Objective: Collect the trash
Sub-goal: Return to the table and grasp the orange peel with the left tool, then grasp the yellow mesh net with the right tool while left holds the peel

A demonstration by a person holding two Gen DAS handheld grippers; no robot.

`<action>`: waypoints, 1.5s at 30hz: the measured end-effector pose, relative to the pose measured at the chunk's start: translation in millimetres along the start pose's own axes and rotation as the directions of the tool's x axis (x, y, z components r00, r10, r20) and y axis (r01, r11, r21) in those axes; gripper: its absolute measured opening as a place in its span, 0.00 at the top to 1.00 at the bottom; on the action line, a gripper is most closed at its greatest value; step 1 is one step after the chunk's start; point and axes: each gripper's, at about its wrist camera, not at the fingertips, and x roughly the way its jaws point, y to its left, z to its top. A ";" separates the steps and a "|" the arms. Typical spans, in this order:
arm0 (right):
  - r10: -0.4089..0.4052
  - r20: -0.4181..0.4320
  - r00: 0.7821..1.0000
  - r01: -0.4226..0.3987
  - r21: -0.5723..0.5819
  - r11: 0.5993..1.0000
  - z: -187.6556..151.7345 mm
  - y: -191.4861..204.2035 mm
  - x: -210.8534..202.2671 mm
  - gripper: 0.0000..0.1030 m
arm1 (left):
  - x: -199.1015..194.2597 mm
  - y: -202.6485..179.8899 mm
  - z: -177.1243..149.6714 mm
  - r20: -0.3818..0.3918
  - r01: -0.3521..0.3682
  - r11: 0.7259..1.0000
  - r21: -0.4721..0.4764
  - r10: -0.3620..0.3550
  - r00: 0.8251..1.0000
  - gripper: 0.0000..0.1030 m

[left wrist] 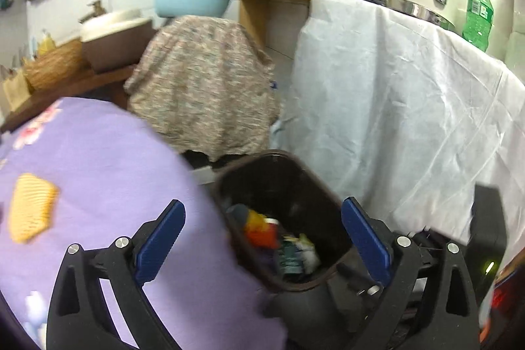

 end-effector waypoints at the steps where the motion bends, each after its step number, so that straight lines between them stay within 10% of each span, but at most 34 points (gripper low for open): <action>1: 0.027 0.003 1.000 -0.027 -0.012 1.000 4.9 8.0 -1.6 0.35 | -7.5 10.6 -2.1 0.006 -0.019 1.000 -0.004 0.019 1.000 0.08; 9: 0.208 0.020 0.978 -0.202 -0.172 0.964 41.0 86.3 -13.6 0.30 | -64.5 107.3 -16.4 0.068 -0.209 0.971 -0.117 0.218 0.974 0.07; 20: 0.321 0.015 0.947 -0.305 -0.277 0.911 59.9 155.9 -23.7 0.23 | -93.2 284.7 -57.2 -0.083 -0.540 0.774 -0.332 0.546 0.834 0.07; 27: 0.342 -0.011 0.940 -0.323 -0.354 0.878 68.7 194.0 -29.7 0.23 | -73.7 339.4 -60.0 -0.155 -0.502 0.749 -0.433 0.487 0.860 0.13; 35: 0.345 -0.050 0.937 -0.336 -0.393 0.856 73.6 226.4 -21.5 0.23 | -57.5 355.8 -64.5 -0.184 -0.456 0.763 -0.458 0.421 0.888 0.59; 45: 0.349 -0.111 0.930 -0.362 -0.427 0.829 95.0 276.6 14.1 0.23 | -70.7 357.6 -68.0 -0.131 -0.402 0.767 -0.501 0.392 0.911 0.80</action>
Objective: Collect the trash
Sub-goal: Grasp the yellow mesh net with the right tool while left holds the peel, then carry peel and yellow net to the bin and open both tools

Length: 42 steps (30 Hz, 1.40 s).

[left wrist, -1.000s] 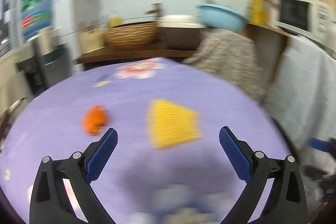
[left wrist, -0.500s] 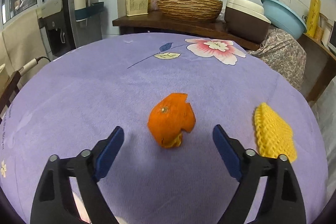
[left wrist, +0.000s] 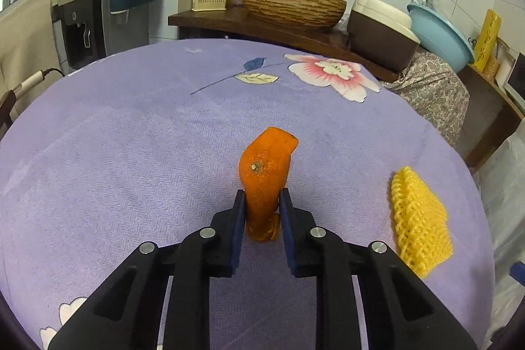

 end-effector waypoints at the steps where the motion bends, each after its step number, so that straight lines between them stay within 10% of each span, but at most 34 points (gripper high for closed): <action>1: 0.001 -0.008 1.000 -0.001 -0.006 1.000 5.2 1.3 7.8 0.23 | -4.8 -1.7 -0.2 0.012 0.006 1.000 0.002 -0.006 1.000 0.80; 16: -0.080 -0.161 0.984 0.058 -0.134 0.989 41.9 16.1 122.2 0.23 | -24.1 -0.8 9.1 0.091 0.004 1.000 -0.014 -0.003 0.996 0.80; 20: -0.114 -0.148 0.982 0.089 -0.164 0.982 43.4 19.9 132.4 0.44 | -21.6 -1.3 7.9 0.090 -0.007 1.000 -0.007 0.007 0.996 0.80; 26: -0.139 -0.114 0.984 0.118 -0.178 0.977 44.2 22.7 126.0 0.79 | -21.4 -6.9 5.3 0.089 0.003 1.000 -0.001 -0.003 0.996 0.80; 42: -0.078 0.035 0.996 0.082 -0.102 0.991 21.4 5.9 31.0 0.84 | -26.1 -28.9 -2.4 0.103 0.015 0.998 0.068 -0.022 0.994 0.80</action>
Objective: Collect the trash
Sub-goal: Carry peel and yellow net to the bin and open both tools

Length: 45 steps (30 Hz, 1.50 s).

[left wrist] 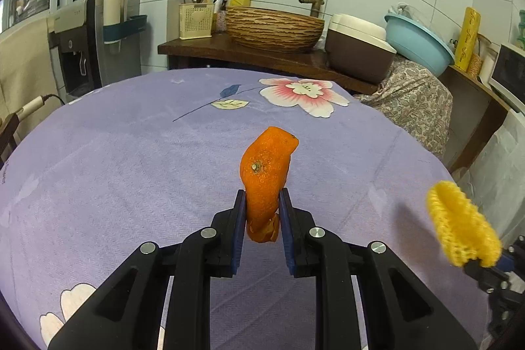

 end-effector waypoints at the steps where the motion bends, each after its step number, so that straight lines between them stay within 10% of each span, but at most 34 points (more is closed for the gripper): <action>1: 0.004 0.012 1.000 -0.004 0.013 1.000 -4.3 -4.9 -10.2 0.84 | -2.1 -3.6 -0.5 0.008 0.003 1.000 0.009 -0.003 1.000 0.80; 17: -0.135 0.070 0.988 0.112 0.266 0.958 -102.9 -112.4 -116.6 0.84 | -46.8 -95.8 -22.2 0.061 0.174 0.973 0.155 -0.185 0.981 0.80; 32: -0.228 -0.008 0.974 0.212 0.401 0.891 -181.8 -173.2 -139.0 0.84 | -73.7 -254.1 -74.1 -0.079 0.408 0.840 0.357 -0.408 0.910 0.80; 45: -0.218 -0.131 0.967 0.254 0.509 0.823 -240.9 -222.1 -102.7 0.84 | -51.8 -344.8 -120.2 -0.195 0.465 0.782 0.415 -0.422 0.885 0.80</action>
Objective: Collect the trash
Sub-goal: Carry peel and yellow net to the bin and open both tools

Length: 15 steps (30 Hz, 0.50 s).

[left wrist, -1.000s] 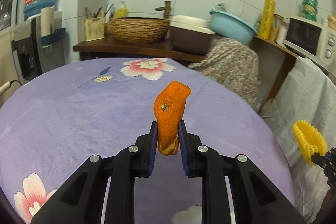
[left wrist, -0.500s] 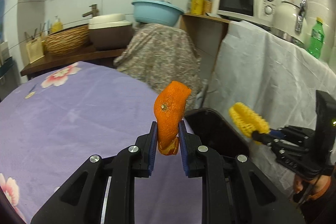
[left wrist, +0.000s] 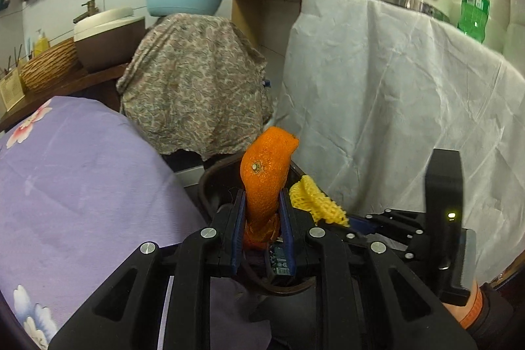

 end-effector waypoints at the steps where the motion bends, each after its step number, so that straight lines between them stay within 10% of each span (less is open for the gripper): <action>1: -0.004 -0.014 1.000 0.004 0.010 1.000 -2.5 -4.9 6.8 0.84 | 6.2 -4.8 -1.4 -0.012 0.005 1.000 0.001 -0.005 1.000 0.80; 15: -0.050 -0.214 0.976 0.066 0.068 0.996 -36.4 -43.7 115.8 0.83 | 54.4 -18.1 -17.5 -0.121 -0.006 1.000 0.013 0.007 0.993 0.80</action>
